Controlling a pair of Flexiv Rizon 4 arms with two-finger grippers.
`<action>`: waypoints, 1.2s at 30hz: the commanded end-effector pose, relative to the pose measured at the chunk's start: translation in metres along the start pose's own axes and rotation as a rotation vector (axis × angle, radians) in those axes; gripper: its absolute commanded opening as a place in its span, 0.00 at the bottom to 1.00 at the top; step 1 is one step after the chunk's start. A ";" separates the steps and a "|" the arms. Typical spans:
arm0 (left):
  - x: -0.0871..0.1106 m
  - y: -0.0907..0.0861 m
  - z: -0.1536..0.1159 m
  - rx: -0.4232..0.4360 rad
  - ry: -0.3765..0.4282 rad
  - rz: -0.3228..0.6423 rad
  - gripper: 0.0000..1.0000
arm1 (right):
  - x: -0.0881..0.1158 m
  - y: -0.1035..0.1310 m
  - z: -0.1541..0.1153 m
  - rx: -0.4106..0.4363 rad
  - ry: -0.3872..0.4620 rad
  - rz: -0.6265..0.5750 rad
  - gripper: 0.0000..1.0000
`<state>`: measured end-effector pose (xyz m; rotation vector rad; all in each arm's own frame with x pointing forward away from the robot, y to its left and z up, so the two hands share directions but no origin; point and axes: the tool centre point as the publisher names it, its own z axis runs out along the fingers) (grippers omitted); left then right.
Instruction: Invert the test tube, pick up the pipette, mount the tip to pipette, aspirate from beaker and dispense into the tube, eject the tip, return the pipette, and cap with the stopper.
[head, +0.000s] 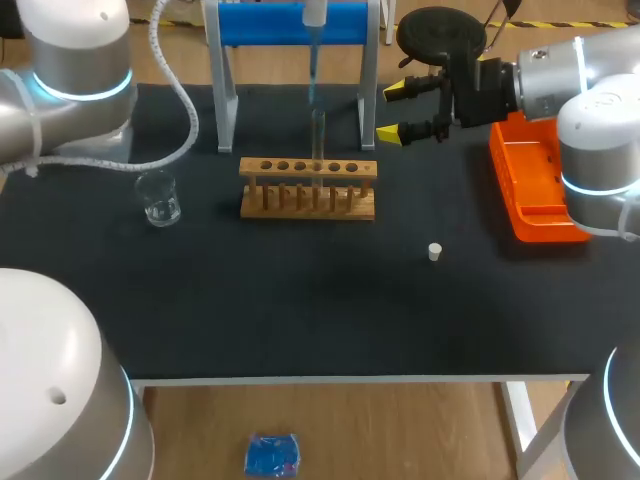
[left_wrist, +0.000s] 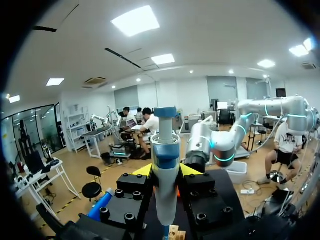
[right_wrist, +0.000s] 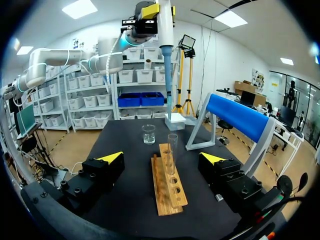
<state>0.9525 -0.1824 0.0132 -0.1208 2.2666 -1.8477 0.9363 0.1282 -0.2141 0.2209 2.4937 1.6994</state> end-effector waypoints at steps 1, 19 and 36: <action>0.015 -0.004 -0.037 -0.025 0.003 0.010 0.00 | 0.000 0.000 0.000 0.000 -0.002 0.000 1.00; 0.084 0.077 -0.071 0.027 0.114 -0.024 0.00 | 0.000 0.000 0.000 0.000 -0.002 0.000 1.00; 0.084 0.077 -0.071 0.027 0.114 -0.024 0.00 | 0.000 0.000 0.000 0.000 -0.002 0.000 1.00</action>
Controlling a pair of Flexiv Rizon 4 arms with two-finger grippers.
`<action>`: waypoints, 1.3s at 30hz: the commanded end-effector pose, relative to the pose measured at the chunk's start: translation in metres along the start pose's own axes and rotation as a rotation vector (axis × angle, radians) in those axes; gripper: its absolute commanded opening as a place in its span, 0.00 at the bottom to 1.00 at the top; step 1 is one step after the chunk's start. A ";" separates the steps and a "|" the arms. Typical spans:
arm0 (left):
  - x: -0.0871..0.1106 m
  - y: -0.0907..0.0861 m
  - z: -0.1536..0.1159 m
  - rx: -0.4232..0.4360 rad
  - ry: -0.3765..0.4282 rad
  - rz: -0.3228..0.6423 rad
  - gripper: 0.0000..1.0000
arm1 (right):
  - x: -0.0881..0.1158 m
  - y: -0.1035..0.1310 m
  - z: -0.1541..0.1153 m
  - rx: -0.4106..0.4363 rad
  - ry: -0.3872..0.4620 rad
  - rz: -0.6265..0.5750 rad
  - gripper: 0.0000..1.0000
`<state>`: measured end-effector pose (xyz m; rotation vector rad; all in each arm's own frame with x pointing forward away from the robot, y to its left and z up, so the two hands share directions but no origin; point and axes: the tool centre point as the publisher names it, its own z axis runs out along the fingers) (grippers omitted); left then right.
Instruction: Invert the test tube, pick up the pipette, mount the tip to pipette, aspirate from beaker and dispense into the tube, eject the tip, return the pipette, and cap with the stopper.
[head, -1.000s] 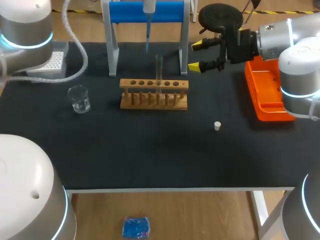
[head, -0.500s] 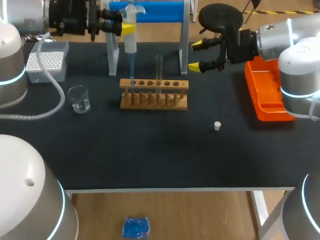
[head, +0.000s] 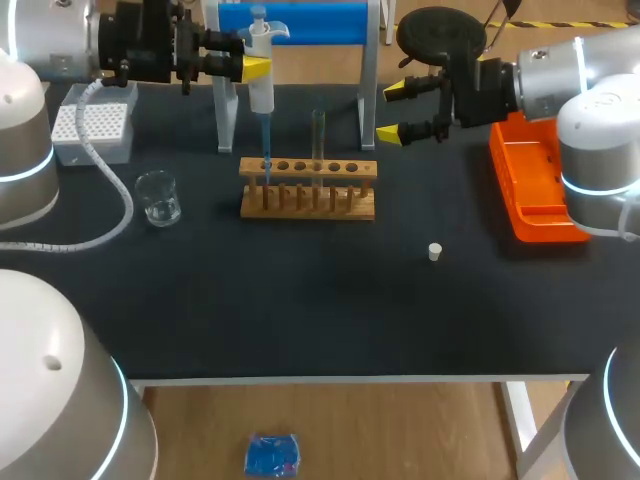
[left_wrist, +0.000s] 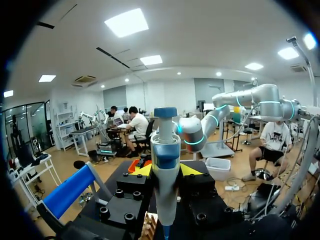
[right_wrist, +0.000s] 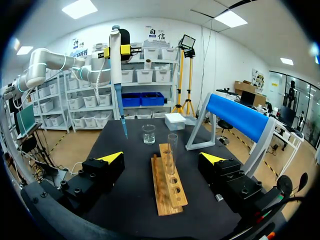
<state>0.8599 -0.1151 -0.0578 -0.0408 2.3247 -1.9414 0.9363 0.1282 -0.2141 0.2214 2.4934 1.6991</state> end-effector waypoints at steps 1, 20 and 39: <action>-0.001 0.000 0.000 0.001 0.001 0.001 0.00 | 0.000 0.000 0.000 0.000 -0.001 0.000 1.00; 0.029 0.083 0.059 0.125 -0.061 -0.108 0.00 | 0.000 0.000 0.000 0.000 -0.001 0.000 1.00; 0.016 0.072 0.056 0.038 -0.047 -0.043 0.00 | 0.000 0.000 0.000 0.000 -0.001 0.000 1.00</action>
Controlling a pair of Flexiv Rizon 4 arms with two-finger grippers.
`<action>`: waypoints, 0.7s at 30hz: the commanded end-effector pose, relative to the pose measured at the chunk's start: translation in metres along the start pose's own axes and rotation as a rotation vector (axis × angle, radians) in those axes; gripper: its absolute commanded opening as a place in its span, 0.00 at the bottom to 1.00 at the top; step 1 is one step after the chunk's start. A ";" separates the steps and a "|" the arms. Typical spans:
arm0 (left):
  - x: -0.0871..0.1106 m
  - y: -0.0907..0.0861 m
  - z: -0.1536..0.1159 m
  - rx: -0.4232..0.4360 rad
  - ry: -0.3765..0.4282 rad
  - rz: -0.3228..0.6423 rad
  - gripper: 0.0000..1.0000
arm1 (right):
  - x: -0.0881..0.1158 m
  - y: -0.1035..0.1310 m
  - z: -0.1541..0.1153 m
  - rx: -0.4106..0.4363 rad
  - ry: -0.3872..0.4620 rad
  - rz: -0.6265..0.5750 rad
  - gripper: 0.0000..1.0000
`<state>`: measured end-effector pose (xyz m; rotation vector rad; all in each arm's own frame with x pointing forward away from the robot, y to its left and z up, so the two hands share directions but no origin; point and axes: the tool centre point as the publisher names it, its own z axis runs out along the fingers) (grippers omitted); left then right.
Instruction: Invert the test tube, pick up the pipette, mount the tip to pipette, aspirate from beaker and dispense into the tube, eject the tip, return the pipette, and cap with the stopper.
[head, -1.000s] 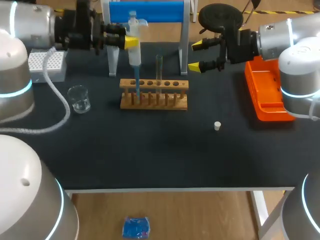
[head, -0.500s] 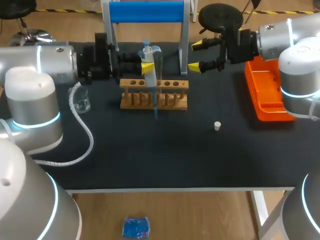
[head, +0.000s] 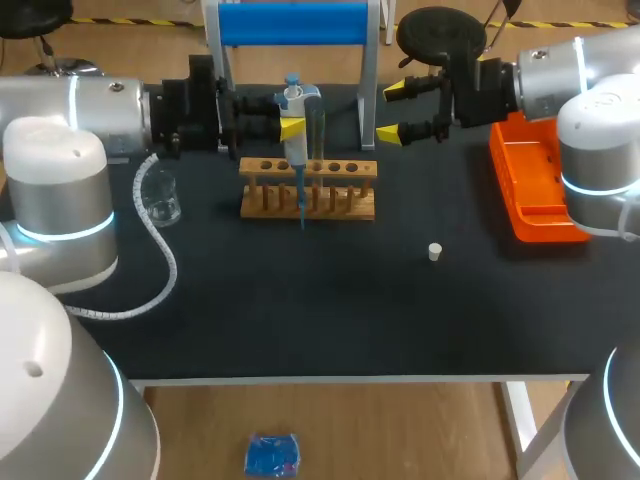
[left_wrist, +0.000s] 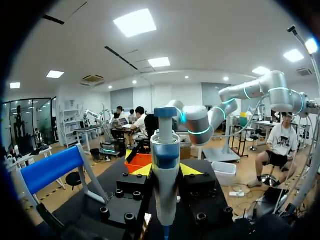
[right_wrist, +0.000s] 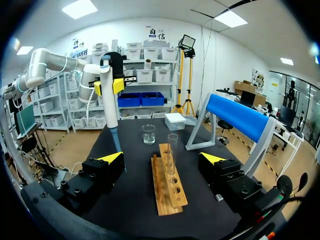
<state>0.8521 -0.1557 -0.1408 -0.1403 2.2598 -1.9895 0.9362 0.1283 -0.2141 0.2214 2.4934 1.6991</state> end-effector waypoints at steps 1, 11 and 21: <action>-0.001 -0.002 0.003 -0.005 0.013 0.002 0.00 | 0.000 0.000 0.000 0.000 -0.001 0.000 1.00; 0.005 0.002 0.013 -0.062 0.080 0.005 0.00 | 0.000 0.000 0.000 0.000 -0.001 0.000 1.00; 0.005 0.001 0.011 -0.052 0.075 0.010 0.00 | 0.000 0.000 0.000 0.000 -0.001 0.000 1.00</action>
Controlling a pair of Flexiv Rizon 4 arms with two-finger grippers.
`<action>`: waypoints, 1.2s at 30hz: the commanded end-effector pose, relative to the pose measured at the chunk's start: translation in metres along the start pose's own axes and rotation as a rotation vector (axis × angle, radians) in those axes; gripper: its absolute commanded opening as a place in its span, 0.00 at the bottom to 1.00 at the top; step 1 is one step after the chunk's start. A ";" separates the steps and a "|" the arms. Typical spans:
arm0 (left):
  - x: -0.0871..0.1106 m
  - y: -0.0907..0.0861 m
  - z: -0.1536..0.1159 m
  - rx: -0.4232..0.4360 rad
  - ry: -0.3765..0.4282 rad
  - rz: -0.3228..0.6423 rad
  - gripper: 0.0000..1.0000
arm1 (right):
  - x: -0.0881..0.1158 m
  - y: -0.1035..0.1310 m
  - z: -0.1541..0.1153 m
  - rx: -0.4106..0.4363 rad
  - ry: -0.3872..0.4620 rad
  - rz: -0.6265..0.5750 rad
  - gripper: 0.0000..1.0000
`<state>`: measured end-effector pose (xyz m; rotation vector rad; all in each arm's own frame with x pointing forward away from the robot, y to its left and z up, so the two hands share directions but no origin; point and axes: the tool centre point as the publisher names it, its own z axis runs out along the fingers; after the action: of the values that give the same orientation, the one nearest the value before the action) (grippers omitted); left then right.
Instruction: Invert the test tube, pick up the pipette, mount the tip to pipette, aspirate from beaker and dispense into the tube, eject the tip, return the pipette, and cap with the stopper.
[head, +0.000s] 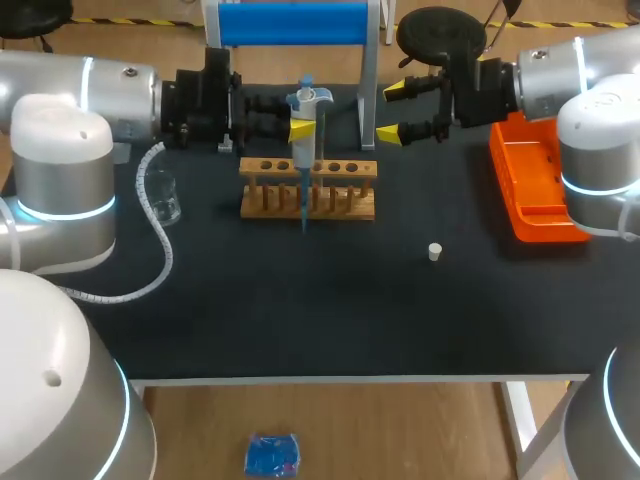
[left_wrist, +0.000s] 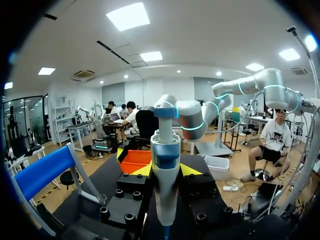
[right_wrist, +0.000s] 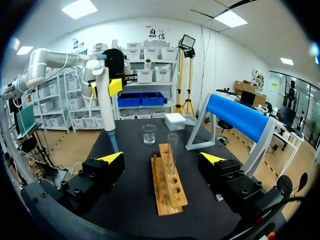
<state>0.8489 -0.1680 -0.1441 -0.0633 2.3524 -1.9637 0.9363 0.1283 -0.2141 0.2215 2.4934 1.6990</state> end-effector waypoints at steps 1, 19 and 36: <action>0.000 0.000 -0.001 0.000 0.002 0.000 0.00 | 0.000 0.000 0.000 0.000 -0.001 0.000 1.00; 0.000 0.000 -0.001 0.000 0.002 0.000 0.00 | 0.098 0.033 -0.011 -0.313 0.214 -0.092 1.00; 0.000 0.000 -0.001 0.000 0.002 0.000 0.00 | 0.119 0.054 0.076 -0.373 0.253 -0.084 1.00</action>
<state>0.8488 -0.1679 -0.1442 -0.0629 2.3523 -1.9640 0.8275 0.2162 -0.1933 -0.1419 2.2128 2.2332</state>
